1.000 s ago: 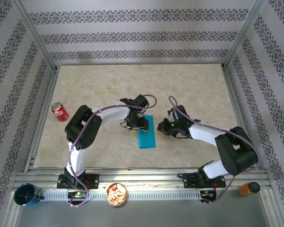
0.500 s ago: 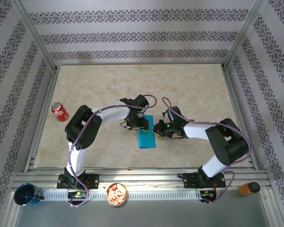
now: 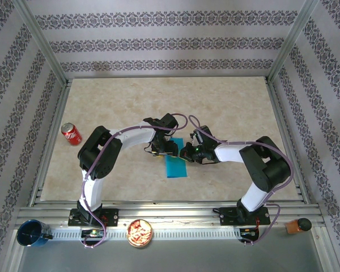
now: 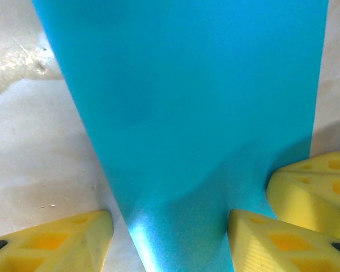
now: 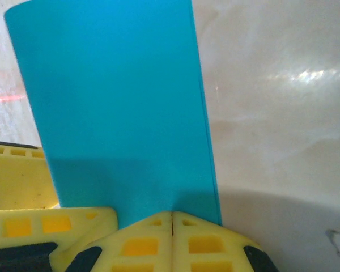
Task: Fold a paper plane with a square sheet of paper (pick it up from the middle)
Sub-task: Hold the square sheet of paper at the center of the table.
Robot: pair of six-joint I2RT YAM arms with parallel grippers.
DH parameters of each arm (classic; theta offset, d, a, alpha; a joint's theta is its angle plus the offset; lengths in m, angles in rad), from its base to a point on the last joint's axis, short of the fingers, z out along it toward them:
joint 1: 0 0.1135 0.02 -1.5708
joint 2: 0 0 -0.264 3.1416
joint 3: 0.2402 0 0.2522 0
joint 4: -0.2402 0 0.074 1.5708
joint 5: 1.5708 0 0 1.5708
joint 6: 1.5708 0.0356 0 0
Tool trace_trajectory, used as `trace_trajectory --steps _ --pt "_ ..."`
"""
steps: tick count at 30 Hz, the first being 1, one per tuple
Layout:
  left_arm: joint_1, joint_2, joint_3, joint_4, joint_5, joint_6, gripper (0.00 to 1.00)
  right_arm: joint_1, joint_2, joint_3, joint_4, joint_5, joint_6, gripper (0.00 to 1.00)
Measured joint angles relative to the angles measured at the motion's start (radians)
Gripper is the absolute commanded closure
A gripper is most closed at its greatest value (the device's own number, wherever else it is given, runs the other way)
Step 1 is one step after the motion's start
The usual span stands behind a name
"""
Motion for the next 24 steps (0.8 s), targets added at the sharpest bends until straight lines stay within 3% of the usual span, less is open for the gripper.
trace_trajectory --steps 15,21,24 --pt "-0.002 -0.043 -0.051 0.056 -0.001 -0.016 0.39 0.000 0.011 0.015 -0.014 -0.001 -0.047 1.00" --pt "0.002 -0.233 -0.200 0.170 -0.037 -0.055 0.36 0.000 0.026 0.047 -0.058 -0.003 -0.092 1.00" --pt "0.026 -0.358 -0.264 0.262 -0.014 -0.084 0.43 0.000 0.041 0.076 -0.088 -0.006 -0.118 1.00"
